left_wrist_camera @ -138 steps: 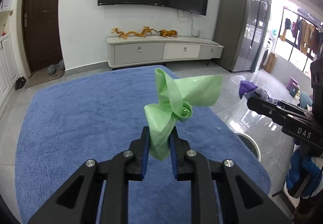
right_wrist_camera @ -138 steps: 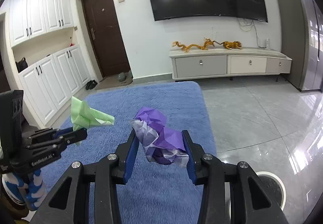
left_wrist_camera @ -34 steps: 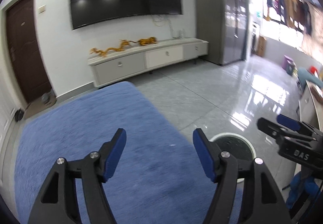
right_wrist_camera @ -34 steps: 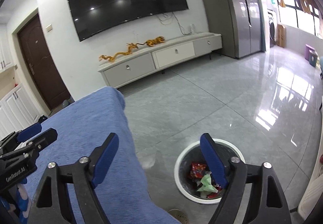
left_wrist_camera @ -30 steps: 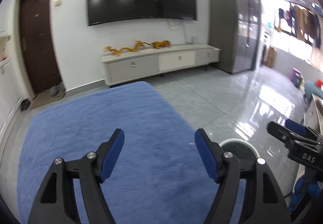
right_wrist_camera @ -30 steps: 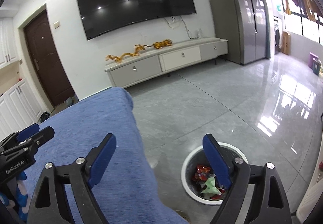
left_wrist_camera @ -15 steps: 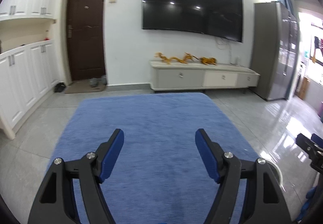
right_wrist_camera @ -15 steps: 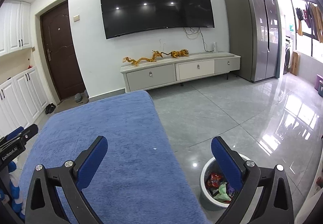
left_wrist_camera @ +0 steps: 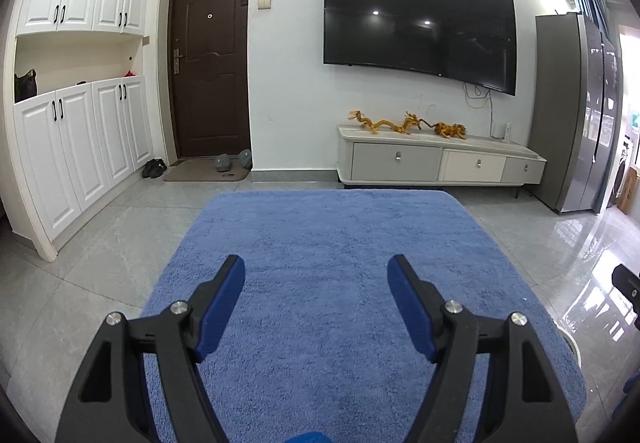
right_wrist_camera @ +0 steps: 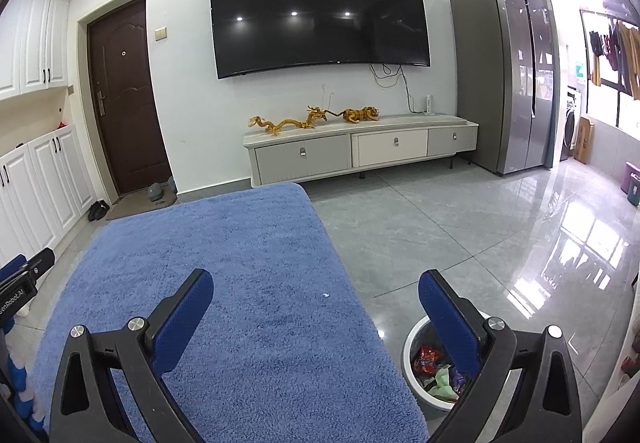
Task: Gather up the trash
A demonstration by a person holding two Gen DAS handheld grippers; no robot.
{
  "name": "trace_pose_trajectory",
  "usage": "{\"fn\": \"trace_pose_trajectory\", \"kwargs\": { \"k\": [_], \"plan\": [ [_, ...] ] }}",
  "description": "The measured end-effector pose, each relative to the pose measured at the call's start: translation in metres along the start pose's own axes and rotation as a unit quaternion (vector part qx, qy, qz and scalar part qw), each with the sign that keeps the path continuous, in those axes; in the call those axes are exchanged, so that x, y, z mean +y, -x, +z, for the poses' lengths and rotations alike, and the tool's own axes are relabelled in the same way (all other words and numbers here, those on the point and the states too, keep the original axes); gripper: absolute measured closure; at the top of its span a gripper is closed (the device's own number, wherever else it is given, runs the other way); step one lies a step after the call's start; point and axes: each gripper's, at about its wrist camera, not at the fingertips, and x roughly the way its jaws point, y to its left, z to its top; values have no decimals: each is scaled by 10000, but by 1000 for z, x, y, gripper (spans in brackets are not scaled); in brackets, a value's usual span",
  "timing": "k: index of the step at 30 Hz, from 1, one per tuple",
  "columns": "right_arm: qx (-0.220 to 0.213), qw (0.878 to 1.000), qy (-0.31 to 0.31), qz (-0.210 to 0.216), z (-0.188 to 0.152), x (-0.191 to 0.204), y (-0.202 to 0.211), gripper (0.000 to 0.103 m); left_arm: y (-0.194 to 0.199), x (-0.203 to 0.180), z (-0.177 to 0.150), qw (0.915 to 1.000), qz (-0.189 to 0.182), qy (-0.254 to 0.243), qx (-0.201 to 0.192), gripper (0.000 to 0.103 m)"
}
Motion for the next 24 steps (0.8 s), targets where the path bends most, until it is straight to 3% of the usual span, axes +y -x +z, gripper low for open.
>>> {"fn": "trace_pose_trajectory", "kwargs": {
  "k": [12,24],
  "plan": [
    [-46,9999,-82,-104,-3,-4,4,0,12,-9,2,9999,-89,-70,-123,30],
    [-102,9965,-339,-761,-8,-34,14,0,20,-33,0,9978,-604,-248,-109,30]
  ]
}}
